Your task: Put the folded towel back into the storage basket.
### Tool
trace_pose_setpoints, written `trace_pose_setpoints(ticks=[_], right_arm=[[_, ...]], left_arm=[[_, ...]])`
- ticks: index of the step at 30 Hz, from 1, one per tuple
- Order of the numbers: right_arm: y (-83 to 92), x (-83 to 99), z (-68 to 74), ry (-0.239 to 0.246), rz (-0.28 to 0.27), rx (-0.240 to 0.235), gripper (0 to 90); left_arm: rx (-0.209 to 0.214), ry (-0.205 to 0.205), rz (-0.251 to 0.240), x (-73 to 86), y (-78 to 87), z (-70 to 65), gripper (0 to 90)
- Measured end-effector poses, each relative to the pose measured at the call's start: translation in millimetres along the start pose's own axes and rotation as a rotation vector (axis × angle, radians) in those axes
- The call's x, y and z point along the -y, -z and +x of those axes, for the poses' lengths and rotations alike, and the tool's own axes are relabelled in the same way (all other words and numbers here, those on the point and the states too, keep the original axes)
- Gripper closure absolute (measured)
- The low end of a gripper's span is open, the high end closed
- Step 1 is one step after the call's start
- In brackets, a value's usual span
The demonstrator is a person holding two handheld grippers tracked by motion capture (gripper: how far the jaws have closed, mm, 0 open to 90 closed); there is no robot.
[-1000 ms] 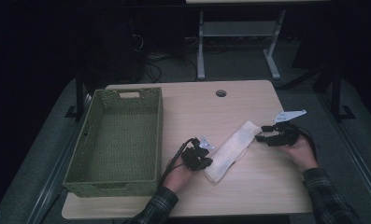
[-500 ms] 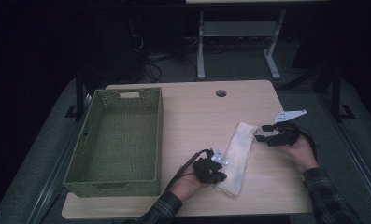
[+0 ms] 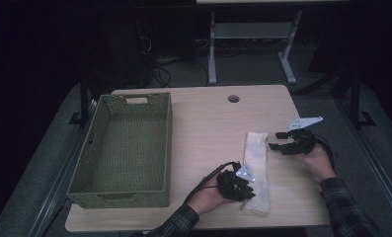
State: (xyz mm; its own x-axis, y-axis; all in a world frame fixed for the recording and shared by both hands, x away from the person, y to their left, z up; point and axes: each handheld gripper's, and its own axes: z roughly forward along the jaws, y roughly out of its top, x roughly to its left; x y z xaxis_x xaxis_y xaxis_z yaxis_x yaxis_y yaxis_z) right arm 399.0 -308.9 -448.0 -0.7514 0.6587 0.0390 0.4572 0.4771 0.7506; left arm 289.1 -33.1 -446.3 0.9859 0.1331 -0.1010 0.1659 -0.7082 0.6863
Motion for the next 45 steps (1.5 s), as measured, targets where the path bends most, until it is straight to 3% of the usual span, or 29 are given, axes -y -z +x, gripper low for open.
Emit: trace_pose_setpoints(ticks=[2, 6, 10, 19, 23, 29, 39, 45], right_arm=[[-0.3, 0.0, 0.1, 0.002, 0.0, 0.004, 39.1], [-0.7, 0.0, 0.2, 0.005, -0.005, 0.008, 39.1], [-1.3, 0.1, 0.2, 0.002, -0.002, 0.006, 39.1], [-1.8, 0.3, 0.3, 0.003, -0.001, 0.006, 39.1], [-1.8, 0.3, 0.3, 0.001, -0.001, 0.009, 39.1], [-1.4, 0.2, 0.6, 0.002, -0.001, 0.012, 39.1], [0.1, -0.1, 0.9, 0.009, -0.004, 0.009, 39.2], [2.6, -4.0, 1.3, 0.029, -0.013, -0.043, 36.2]], left_arm=[[-0.01, -0.016, -0.009, -3.3, 2.5, 4.7, 64.8], [0.009, -0.033, -0.023, -8.2, 2.2, 15.1, 49.5], [0.007, -0.063, -0.016, -12.0, -3.8, 23.3, 39.1], [0.046, -0.101, 0.018, -17.0, -27.2, 38.4, 31.7], [0.042, -0.109, 0.036, -15.0, -36.1, 37.3, 29.7], [-0.003, -0.133, 0.031, -13.3, -34.6, 37.1, 41.4], [-0.016, -0.099, 0.018, -14.8, -34.9, 31.8, 79.2], [-0.023, -0.088, 0.053, -16.7, -30.7, 26.7, 81.6]])
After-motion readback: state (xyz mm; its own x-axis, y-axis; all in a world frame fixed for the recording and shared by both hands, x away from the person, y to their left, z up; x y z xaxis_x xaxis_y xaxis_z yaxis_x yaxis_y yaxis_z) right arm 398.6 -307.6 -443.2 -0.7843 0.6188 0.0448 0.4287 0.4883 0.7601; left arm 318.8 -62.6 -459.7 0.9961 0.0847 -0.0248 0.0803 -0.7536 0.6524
